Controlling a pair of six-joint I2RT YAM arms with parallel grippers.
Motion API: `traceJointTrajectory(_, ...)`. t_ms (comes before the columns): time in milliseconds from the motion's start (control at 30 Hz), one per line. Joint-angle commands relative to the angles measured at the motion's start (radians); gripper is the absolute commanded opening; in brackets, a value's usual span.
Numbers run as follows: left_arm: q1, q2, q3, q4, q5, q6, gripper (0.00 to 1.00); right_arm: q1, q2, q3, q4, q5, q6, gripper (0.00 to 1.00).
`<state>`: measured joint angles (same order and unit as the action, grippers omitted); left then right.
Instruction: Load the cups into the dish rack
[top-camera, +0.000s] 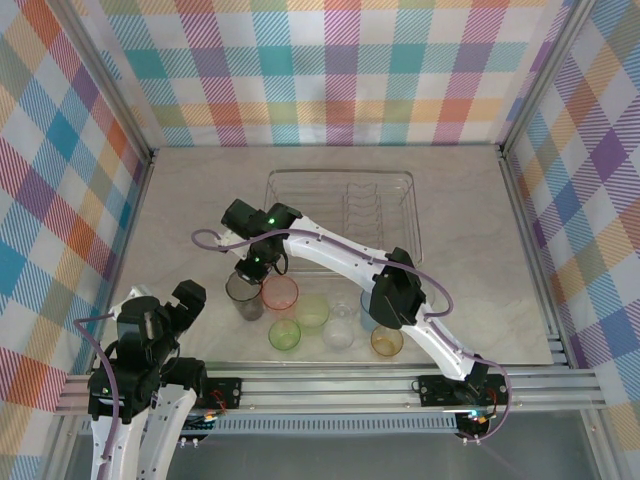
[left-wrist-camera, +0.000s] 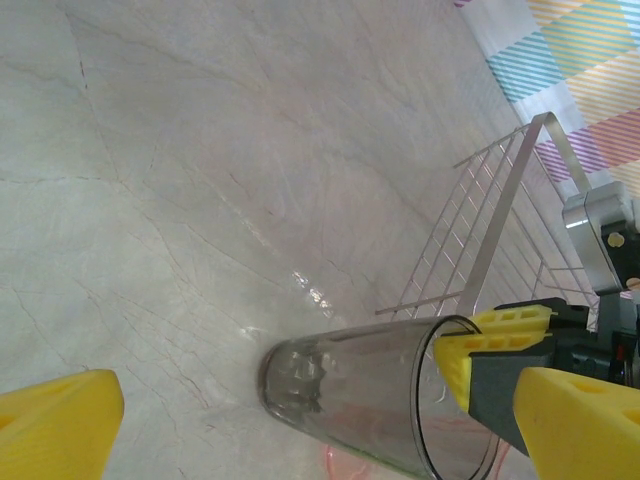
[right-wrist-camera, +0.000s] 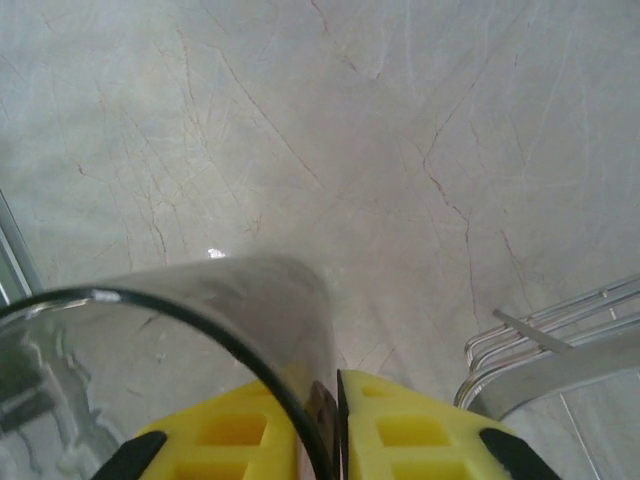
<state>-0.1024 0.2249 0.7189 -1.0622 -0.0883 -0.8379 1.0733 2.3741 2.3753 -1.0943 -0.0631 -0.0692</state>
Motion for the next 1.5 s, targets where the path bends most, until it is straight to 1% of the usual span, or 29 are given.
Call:
traceJointTrajectory(0, -0.004, -0.011, 0.026, -0.023, -0.002, 0.001, 1.0, 0.007, -0.004, 0.03, -0.006, 0.026, -0.003, 0.08)
traceJointTrajectory(67, -0.004, -0.01, 0.03, -0.03, -0.01, -0.004, 1.0, 0.007, -0.014, 0.03, 0.005, 0.038, 0.0, 0.0)
traceJointTrajectory(200, -0.003, -0.01, 0.044, -0.046, -0.025, -0.009, 1.0, 0.005, -0.041, 0.028, 0.026, 0.025, 0.0, 0.0)
traceJointTrajectory(367, -0.005, -0.013, 0.077, -0.061, -0.044, -0.004, 1.0, -0.011, -0.094, 0.021, 0.072, 0.013, 0.039, 0.0)
traceJointTrajectory(467, -0.004, -0.015, 0.1, -0.053, -0.05, 0.013, 1.0, -0.052, -0.145, -0.003, 0.116, -0.065, 0.094, 0.0)
traceJointTrajectory(533, -0.004, -0.015, 0.111, -0.049, -0.052, 0.015, 1.0, -0.084, -0.196, -0.047, 0.169, -0.13, 0.138, 0.0)
traceJointTrajectory(633, -0.004, -0.015, 0.11, -0.032, -0.031, 0.025, 1.0, -0.129, -0.268, -0.123, 0.248, -0.185, 0.202, 0.0)
traceJointTrajectory(733, -0.004, -0.015, 0.105, 0.012, 0.017, 0.049, 1.0, -0.185, -0.348, -0.216, 0.332, -0.315, 0.248, 0.0)
traceJointTrajectory(800, -0.005, -0.015, 0.102, 0.058, 0.054, 0.069, 1.0, -0.232, -0.402, -0.287, 0.399, -0.426, 0.27, 0.0)
traceJointTrajectory(833, -0.005, -0.014, 0.097, 0.084, 0.078, 0.079, 1.0, -0.252, -0.424, -0.31, 0.415, -0.463, 0.276, 0.0)
traceJointTrajectory(967, -0.004, 0.001, 0.072, 0.234, 0.242, 0.124, 1.0, -0.352, -0.531, -0.447, 0.463, -0.501, 0.294, 0.0)
traceJointTrajectory(1067, -0.004, 0.047, 0.069, 0.356, 0.399, 0.155, 1.0, -0.463, -0.61, -0.565, 0.521, -0.618, 0.328, 0.0)
traceJointTrajectory(1233, -0.005, 0.193, 0.09, 0.591, 0.663, 0.177, 1.0, -0.629, -0.746, -0.77, 0.673, -0.787, 0.426, 0.0)
traceJointTrajectory(1333, -0.005, 0.301, 0.114, 0.738, 0.799, 0.162, 1.0, -0.685, -0.8, -0.835, 0.717, -0.863, 0.469, 0.0)
traceJointTrajectory(1400, -0.007, 0.363, 0.131, 0.821, 0.852, 0.154, 1.0, -0.701, -0.823, -0.872, 0.762, -0.914, 0.497, 0.0)
traceJointTrajectory(1467, -0.016, 0.407, 0.148, 0.872, 0.878, 0.149, 1.0, -0.711, -0.839, -0.899, 0.808, -0.95, 0.528, 0.0)
